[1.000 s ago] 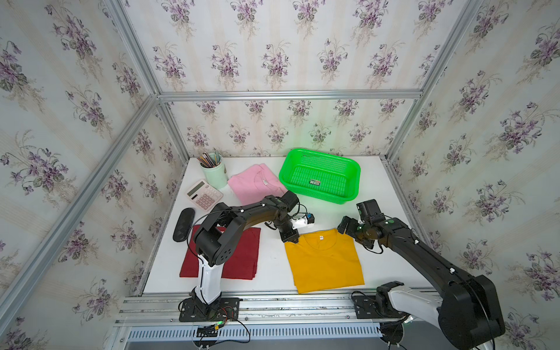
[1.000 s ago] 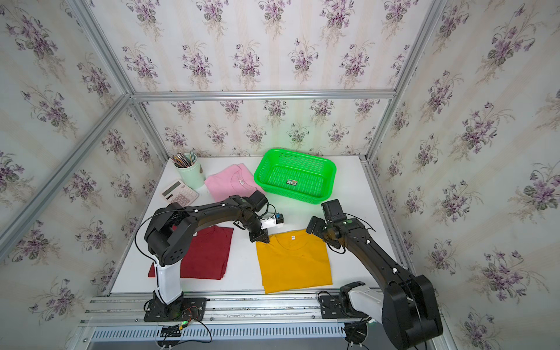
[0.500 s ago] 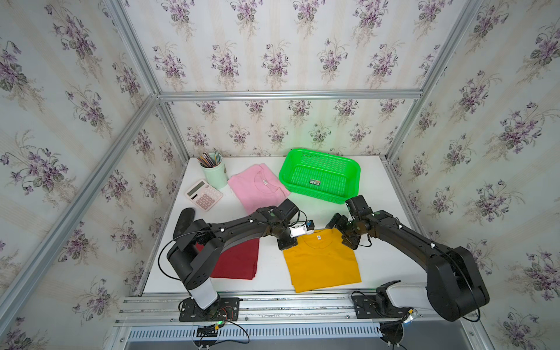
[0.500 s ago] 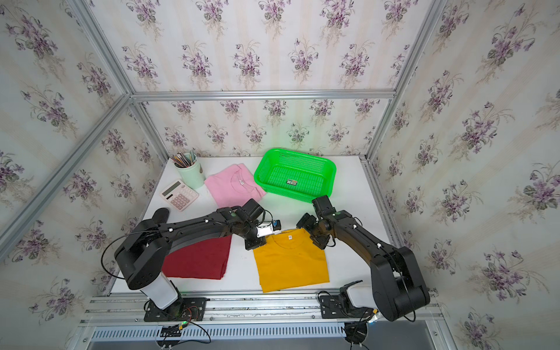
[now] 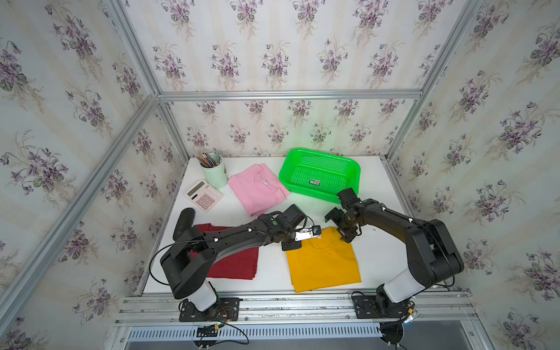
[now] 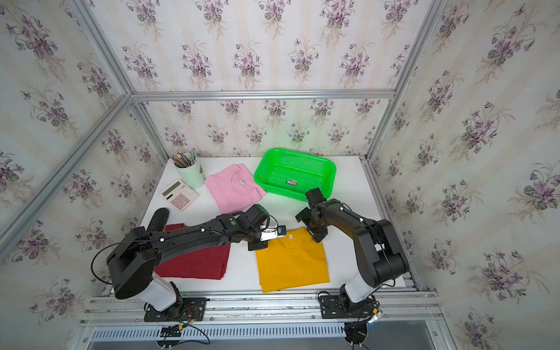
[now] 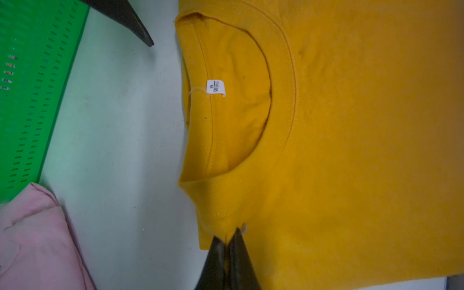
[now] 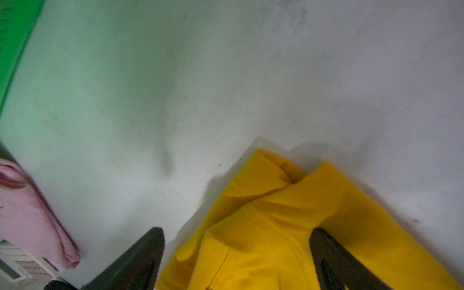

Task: Put the folded t-shirts into the basket
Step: Pick up the T-shirt from the center of the board.

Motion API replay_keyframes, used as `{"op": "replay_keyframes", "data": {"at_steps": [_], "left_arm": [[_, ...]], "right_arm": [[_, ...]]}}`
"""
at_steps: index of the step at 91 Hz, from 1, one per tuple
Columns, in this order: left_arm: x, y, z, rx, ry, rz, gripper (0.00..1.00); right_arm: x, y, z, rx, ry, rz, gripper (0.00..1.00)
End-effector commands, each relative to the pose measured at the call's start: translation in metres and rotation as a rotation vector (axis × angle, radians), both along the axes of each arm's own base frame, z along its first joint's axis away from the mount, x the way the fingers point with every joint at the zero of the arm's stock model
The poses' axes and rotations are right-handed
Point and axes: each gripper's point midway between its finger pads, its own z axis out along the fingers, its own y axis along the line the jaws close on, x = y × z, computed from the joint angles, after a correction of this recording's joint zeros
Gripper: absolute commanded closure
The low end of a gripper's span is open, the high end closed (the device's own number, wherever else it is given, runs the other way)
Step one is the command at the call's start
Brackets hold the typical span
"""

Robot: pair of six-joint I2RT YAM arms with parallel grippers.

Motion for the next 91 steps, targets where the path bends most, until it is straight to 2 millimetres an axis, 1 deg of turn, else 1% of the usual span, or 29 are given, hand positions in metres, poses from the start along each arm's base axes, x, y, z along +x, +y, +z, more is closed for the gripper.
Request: {"op": "replay_keyframes", "data": {"at_steps": [1, 9, 19, 29, 35, 38, 41, 43, 46, 50, 55, 68, 70, 72, 76, 77, 79, 86, 91], "left_arm": [[0.002, 0.0, 0.002, -0.002, -0.022, -0.007, 1.0], [0.0, 0.001, 0.002, -0.009, -0.015, -0.003, 1.0], [-0.003, 0.001, 0.005, -0.029, -0.011, -0.002, 1.0], [-0.004, 0.004, 0.009, -0.047, -0.015, 0.012, 1.0], [-0.005, 0.004, 0.013, -0.066, -0.017, 0.022, 0.98], [-0.005, 0.005, 0.015, -0.073, -0.015, 0.035, 0.95], [-0.006, 0.005, 0.017, -0.081, -0.009, 0.048, 0.89], [-0.006, 0.006, 0.018, -0.086, -0.006, 0.053, 0.84], [-0.007, 0.007, 0.02, -0.091, -0.001, 0.06, 0.75], [-0.006, 0.009, 0.022, -0.098, 0.002, 0.072, 0.67], [-0.004, 0.012, 0.024, -0.109, 0.006, 0.094, 0.6], [0.002, 0.018, 0.04, -0.192, 0.009, 0.136, 0.45], [0.003, 0.018, 0.04, -0.202, 0.017, 0.141, 0.42], [0.005, 0.019, 0.05, -0.235, 0.007, 0.144, 0.34], [0.007, 0.02, 0.058, -0.274, 0.01, 0.153, 0.29], [0.008, 0.02, 0.06, -0.284, 0.012, 0.155, 0.23], [0.009, 0.02, 0.063, -0.303, 0.019, 0.159, 0.18], [0.015, 0.02, 0.071, -0.377, 0.053, 0.173, 0.16], [0.023, 0.02, 0.072, -0.425, 0.066, 0.188, 0.16]], "right_arm": [[-0.002, -0.013, -0.013, -0.087, 0.023, -0.001, 0.08], [-0.003, -0.015, -0.025, -0.106, 0.053, 0.006, 0.15], [-0.008, -0.015, -0.04, -0.112, 0.088, 0.016, 0.31], [-0.008, -0.015, -0.044, -0.109, 0.088, 0.02, 0.54], [-0.005, -0.012, -0.041, -0.095, 0.069, 0.026, 0.73], [-0.002, -0.009, -0.038, -0.076, 0.049, 0.028, 0.82], [0.001, -0.005, -0.034, -0.053, 0.024, 0.037, 0.94], [0.004, -0.003, -0.03, -0.038, 0.005, 0.042, 0.98], [0.007, 0.001, -0.024, -0.018, -0.022, 0.05, 1.0], [0.013, 0.004, -0.015, 0.003, -0.064, 0.065, 1.0], [0.02, 0.007, -0.001, 0.015, -0.118, 0.09, 1.0], [0.035, 0.008, 0.045, 0.01, -0.309, 0.184, 1.0], [0.036, 0.007, 0.052, 0.004, -0.337, 0.202, 1.0], [0.037, 0.007, 0.061, 0.0, -0.37, 0.217, 1.0], [0.038, 0.004, 0.075, -0.018, -0.425, 0.244, 1.0], [0.038, 0.002, 0.078, -0.024, -0.435, 0.247, 1.0], [0.038, 0.0, 0.084, -0.036, -0.455, 0.256, 1.0], [0.037, -0.004, 0.103, -0.063, -0.527, 0.293, 1.0], [0.035, -0.006, 0.111, -0.074, -0.551, 0.317, 1.0]]}}
